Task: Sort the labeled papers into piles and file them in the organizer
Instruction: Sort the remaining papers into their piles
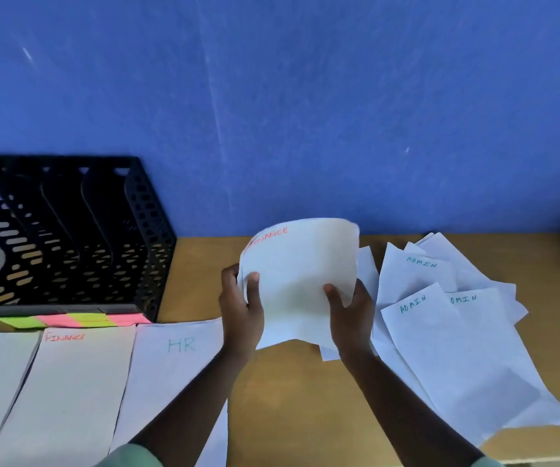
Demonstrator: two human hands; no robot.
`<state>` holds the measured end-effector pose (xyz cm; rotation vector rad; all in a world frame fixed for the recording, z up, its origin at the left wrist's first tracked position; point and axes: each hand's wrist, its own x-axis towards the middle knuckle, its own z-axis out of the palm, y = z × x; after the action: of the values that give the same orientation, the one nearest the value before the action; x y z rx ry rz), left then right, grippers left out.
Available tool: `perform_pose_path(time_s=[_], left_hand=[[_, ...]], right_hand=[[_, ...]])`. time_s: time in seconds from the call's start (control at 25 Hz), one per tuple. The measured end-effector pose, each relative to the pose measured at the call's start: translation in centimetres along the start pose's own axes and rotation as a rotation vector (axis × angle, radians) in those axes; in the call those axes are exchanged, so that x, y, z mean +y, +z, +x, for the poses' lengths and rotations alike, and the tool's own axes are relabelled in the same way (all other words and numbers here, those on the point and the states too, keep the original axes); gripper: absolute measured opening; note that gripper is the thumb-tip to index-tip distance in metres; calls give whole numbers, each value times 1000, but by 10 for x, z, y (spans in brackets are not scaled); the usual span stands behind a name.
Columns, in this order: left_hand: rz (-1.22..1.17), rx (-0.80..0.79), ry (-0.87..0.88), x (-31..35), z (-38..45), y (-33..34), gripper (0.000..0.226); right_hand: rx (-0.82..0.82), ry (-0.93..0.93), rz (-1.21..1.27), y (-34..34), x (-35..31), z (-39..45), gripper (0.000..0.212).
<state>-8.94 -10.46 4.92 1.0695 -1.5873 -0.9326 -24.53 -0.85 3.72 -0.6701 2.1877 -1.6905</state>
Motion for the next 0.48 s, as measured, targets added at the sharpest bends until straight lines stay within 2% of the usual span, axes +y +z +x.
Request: perform_pose_path(time_s=[0.2,0.36,0.48], left_hand=[[167,-42,-144,-16,-2,-30,7],[256,-25,-271,-39,-12,-87,15],[385,17,-314,-62,-20,-143,29]], right_hand=[[-159,77,60,20,-7,-16,22],[-366,89,41,55,2,-62,28],[-516,127,52,82,1,-97,29]])
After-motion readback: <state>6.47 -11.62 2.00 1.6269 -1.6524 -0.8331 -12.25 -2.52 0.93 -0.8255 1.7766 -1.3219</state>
